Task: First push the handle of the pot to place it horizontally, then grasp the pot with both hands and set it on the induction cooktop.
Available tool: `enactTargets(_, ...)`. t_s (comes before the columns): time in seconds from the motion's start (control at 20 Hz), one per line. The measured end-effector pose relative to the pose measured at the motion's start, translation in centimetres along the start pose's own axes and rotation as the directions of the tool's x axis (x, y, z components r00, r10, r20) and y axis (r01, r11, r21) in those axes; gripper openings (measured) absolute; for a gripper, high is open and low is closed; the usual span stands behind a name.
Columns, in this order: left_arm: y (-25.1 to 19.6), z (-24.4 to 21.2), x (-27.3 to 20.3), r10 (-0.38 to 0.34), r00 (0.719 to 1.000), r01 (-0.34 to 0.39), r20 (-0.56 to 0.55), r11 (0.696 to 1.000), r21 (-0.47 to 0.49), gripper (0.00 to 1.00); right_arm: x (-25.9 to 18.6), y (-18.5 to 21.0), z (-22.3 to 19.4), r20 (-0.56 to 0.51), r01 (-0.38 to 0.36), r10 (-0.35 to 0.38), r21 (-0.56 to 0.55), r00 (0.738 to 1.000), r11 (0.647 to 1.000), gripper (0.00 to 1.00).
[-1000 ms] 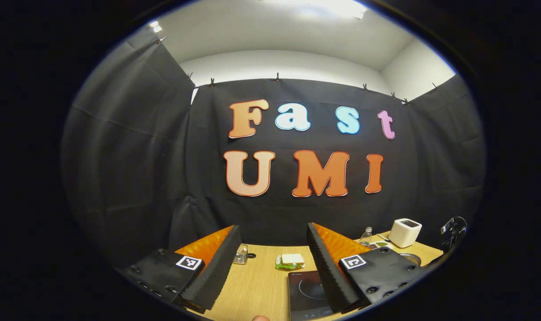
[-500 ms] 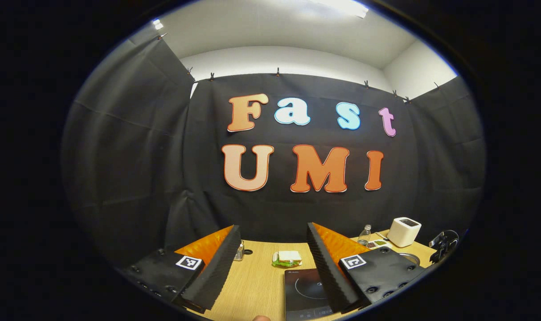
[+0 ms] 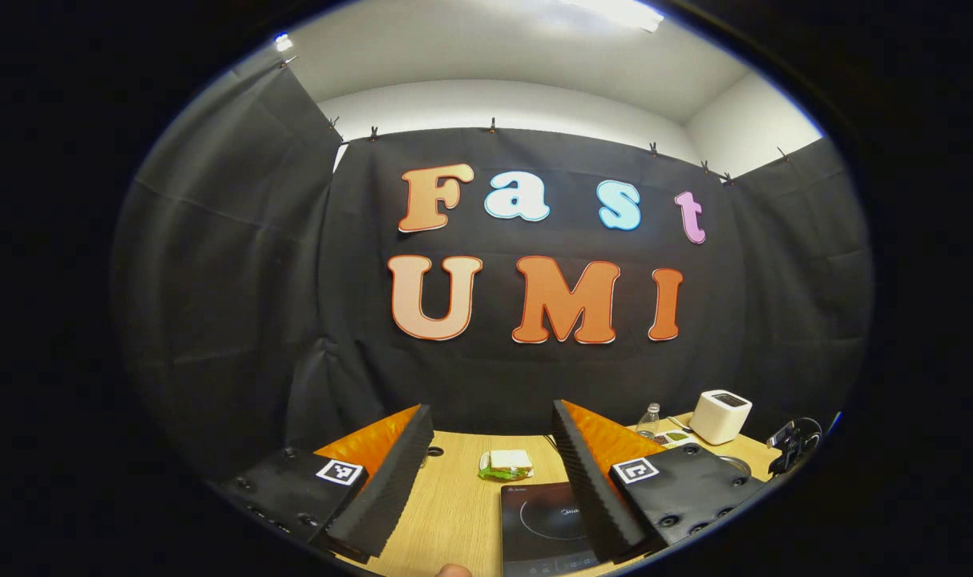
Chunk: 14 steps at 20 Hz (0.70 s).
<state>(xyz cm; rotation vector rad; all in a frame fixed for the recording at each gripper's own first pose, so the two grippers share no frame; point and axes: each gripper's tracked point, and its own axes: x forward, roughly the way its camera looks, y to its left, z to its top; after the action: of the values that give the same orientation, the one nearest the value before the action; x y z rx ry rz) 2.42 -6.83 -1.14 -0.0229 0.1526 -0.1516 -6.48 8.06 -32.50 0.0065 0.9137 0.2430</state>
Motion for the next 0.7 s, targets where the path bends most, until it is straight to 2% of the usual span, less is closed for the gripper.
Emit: enactTargets(0.7,-2.6,-0.8,1.4,-0.027,0.999,0.027,-0.023,1.000,0.007,0.98,-0.1,-5.1,0.0,0.014,0.052,-0.053,0.098,0.998,0.994,0.00)
